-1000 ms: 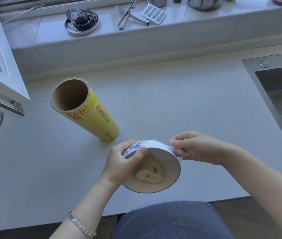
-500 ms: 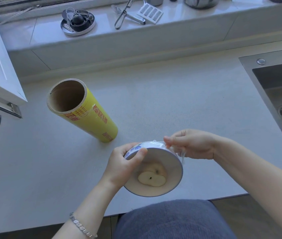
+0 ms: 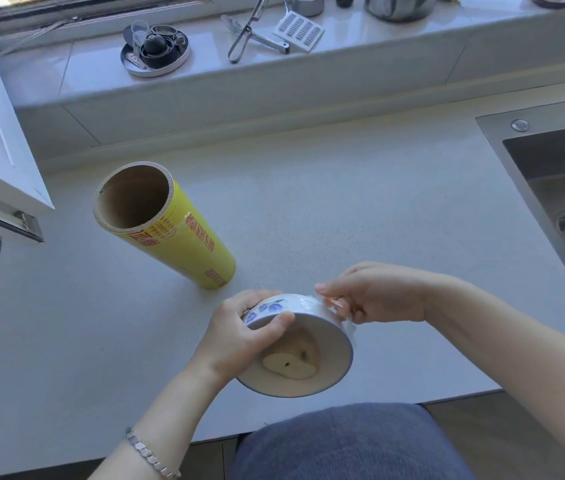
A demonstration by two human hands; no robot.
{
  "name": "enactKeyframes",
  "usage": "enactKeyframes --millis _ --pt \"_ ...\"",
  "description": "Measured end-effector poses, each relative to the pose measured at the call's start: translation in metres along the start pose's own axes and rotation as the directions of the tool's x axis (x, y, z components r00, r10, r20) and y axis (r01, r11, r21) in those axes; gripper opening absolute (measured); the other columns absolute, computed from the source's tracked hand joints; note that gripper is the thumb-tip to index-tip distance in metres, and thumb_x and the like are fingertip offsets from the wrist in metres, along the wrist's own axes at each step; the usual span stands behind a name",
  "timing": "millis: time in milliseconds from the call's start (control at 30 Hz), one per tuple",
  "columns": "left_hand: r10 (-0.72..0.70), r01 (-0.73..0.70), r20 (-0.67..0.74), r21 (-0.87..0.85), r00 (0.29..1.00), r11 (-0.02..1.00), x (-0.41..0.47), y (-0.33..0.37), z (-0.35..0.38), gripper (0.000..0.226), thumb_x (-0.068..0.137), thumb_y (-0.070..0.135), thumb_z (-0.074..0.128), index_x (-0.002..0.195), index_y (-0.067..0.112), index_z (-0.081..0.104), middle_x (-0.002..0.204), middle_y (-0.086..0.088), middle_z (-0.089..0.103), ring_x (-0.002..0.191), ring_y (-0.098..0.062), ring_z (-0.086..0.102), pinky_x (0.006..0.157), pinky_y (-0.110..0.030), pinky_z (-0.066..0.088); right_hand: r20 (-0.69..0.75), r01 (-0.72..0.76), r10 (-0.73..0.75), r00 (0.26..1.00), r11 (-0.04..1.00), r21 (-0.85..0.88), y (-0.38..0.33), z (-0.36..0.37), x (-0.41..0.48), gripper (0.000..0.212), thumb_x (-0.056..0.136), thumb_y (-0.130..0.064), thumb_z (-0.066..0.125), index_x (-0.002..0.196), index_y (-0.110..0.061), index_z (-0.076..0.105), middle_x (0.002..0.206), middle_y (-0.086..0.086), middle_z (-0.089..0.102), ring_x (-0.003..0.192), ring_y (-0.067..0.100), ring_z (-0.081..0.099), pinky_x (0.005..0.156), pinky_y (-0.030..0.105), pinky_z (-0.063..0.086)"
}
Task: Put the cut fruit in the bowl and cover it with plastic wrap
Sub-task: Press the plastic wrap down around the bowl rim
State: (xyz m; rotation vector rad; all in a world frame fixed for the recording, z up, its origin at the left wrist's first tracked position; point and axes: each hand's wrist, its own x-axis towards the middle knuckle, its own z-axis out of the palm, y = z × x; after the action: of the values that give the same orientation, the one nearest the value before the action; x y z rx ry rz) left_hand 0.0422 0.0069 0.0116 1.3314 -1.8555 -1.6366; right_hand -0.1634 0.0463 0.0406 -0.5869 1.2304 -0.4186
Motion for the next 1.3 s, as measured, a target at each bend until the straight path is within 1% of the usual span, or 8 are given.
enactKeyframes --millis 100,500,733,933,1067,1133,1200,1300 --pt "-0.001 0.001 0.017 -0.01 1.0 1.0 -0.002 0.001 0.001 0.027 0.053 0.053 0.063 0.075 0.038 0.07 0.085 0.009 0.072 0.08 -0.002 0.065 0.069 -0.012 0.049 -0.001 -0.031 0.031 1.0 0.996 -0.079 -0.007 0.003 -0.001 0.029 0.064 -0.043 0.069 0.048 -0.018 0.065 0.05 -0.004 0.044 0.05 0.006 0.036 0.055 0.021 0.025" --pt "0.033 -0.034 -0.034 -0.028 0.999 0.999 -0.003 0.001 0.001 0.03 0.053 0.053 0.063 0.077 0.036 0.069 0.085 0.01 0.073 0.081 -0.003 0.065 0.071 -0.013 0.049 -0.467 0.377 -0.287 0.836 0.92 0.109 0.014 0.031 0.021 0.021 0.077 -0.015 0.069 0.057 -0.012 0.063 0.044 -0.007 0.057 0.04 0.001 0.047 0.043 0.01 0.036" --pt "0.072 -0.077 -0.093 -0.058 0.993 0.995 -0.004 0.009 0.004 0.033 0.05 0.051 0.064 0.077 0.034 0.068 0.081 0.009 0.072 0.075 0.002 0.064 0.069 -0.013 0.049 -0.499 0.382 -0.33 0.802 0.924 0.002 0.008 0.032 0.025 0.025 0.073 -0.019 0.073 0.052 -0.017 0.06 0.049 -0.005 0.056 0.045 0.005 0.048 0.048 0.017 0.039" --pt "0.122 -0.122 -0.009 0.009 0.993 0.993 -0.008 0.017 0.009 0.022 0.05 0.052 0.067 0.071 0.049 0.069 0.08 0.023 0.071 0.075 0.001 0.065 0.067 -0.012 0.049 -0.385 0.3 -0.269 0.883 0.954 0.02 0.015 0.027 0.025 0.025 0.077 -0.015 0.07 0.057 -0.019 0.055 0.057 0.0 0.056 0.05 0.008 0.05 0.049 0.019 0.04" --pt "0.064 -0.066 -0.058 -0.03 0.996 0.997 -0.006 0.014 0.006 0.027 0.049 0.053 0.065 0.07 0.037 0.07 0.077 0.021 0.073 0.075 -0.001 0.066 0.067 -0.013 0.05 -0.557 0.561 -0.489 0.672 0.826 -0.048 0.023 0.016 0.013 0.015 0.085 -0.019 0.06 0.072 -0.021 0.067 0.071 -0.007 0.068 0.064 -0.003 0.061 0.069 0.019 0.048" --pt "0.059 -0.061 -0.073 -0.027 0.996 0.998 -0.004 0.013 0.003 0.029 0.05 0.054 0.064 0.071 0.035 0.07 0.078 0.019 0.073 0.074 -0.001 0.066 0.066 -0.013 0.05 -0.472 0.675 -0.659 0.587 0.719 -0.164 0.024 0.013 -0.003 0.026 0.085 -0.043 0.051 0.082 -0.025 0.071 0.085 -0.017 0.073 0.09 -0.001 0.065 0.085 0.015 0.047" --pt "0.059 -0.061 -0.071 -0.038 0.996 0.997 -0.002 0.014 0.002 0.028 0.049 0.053 0.064 0.07 0.034 0.07 0.073 0.02 0.072 0.069 0.002 0.064 0.063 -0.012 0.05 -0.255 0.691 -0.752 0.608 0.659 -0.297 0.026 0.022 -0.013 0.046 0.085 -0.058 0.04 0.094 -0.025 0.071 0.098 -0.024 0.07 0.103 0.0 0.062 0.091 0.011 0.042" --pt "0.041 -0.052 -0.09 -0.122 0.995 0.991 0.0 0.015 0.005 0.03 0.05 0.051 0.064 0.068 0.029 0.07 0.065 0.019 0.071 0.063 0.003 0.062 0.059 -0.011 0.048 -0.152 0.644 -0.751 0.643 0.637 -0.423 0.031 0.032 -0.01 0.041 0.089 -0.045 0.037 0.11 -0.022 0.064 0.113 -0.02 0.06 0.111 -0.007 0.055 0.094 0.007 0.036"
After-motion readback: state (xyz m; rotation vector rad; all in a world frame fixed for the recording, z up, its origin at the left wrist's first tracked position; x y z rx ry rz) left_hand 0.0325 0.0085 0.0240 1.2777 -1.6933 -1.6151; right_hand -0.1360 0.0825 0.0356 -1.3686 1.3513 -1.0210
